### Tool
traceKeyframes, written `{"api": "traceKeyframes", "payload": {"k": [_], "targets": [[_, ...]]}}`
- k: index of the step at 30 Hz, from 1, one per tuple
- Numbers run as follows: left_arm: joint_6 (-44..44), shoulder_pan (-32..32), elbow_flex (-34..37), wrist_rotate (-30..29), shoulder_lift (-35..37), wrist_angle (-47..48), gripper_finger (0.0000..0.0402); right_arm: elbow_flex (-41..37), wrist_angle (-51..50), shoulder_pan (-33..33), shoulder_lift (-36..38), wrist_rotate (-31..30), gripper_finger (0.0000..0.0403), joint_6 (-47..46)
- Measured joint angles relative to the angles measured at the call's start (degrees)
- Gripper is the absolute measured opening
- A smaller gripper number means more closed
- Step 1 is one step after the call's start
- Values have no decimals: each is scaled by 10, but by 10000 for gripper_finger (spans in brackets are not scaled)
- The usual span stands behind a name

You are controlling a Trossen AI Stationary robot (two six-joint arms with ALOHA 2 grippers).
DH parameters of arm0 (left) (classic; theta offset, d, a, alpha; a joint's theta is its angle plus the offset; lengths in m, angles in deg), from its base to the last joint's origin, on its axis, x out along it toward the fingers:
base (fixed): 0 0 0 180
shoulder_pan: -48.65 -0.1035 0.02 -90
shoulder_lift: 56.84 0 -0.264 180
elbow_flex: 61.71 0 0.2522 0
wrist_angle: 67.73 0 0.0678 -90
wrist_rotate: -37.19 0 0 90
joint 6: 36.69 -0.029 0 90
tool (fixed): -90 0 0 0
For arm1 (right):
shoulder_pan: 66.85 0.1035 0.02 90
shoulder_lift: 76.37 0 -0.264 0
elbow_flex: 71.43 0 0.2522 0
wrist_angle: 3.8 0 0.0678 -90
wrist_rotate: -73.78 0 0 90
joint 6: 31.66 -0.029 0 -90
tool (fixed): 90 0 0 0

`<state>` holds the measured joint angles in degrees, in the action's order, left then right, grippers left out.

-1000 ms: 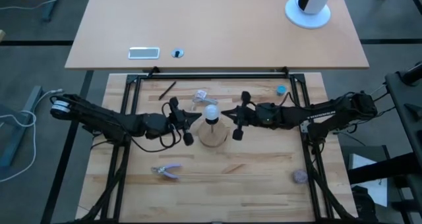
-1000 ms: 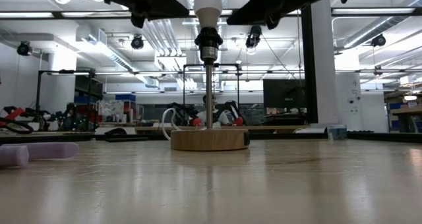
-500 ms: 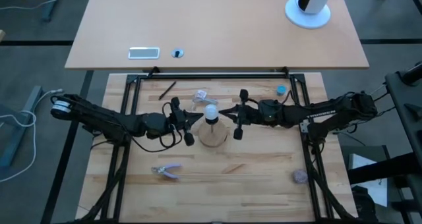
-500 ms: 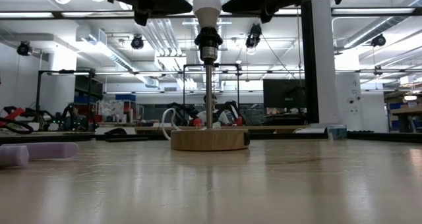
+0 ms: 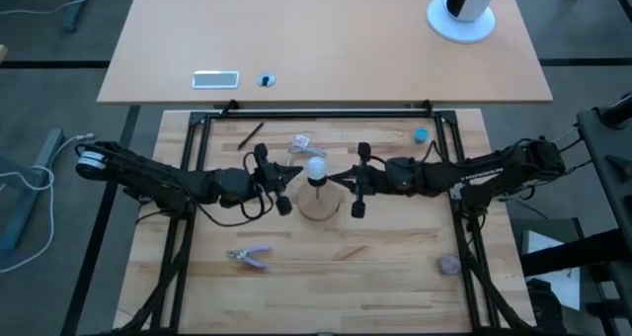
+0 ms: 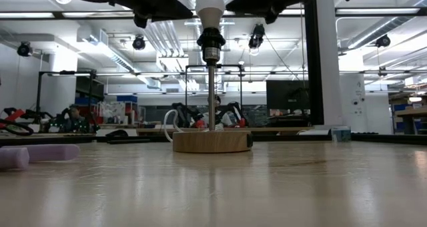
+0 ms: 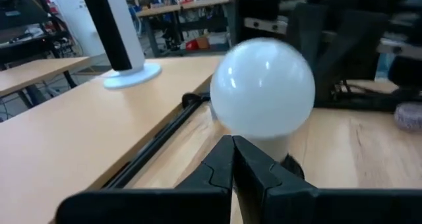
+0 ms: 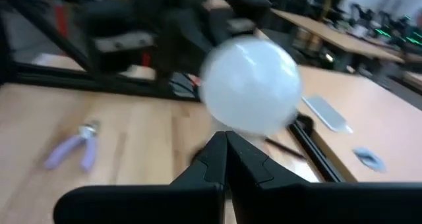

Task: Screw lightbulb
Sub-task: Insert the lightbulb into the lamp

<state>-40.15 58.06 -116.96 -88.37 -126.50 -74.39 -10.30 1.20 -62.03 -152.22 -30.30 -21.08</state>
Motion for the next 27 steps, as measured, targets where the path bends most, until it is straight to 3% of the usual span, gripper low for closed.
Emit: {"api": "traceKeyframes", "payload": {"k": [7,27], "targets": [[20,24,0,12,28,33,0,0,-29,-8,8,-85,0,1],[-21,-4,0,20,-9,-26,0,0,17,-17,8,-3,0,-10]]}}
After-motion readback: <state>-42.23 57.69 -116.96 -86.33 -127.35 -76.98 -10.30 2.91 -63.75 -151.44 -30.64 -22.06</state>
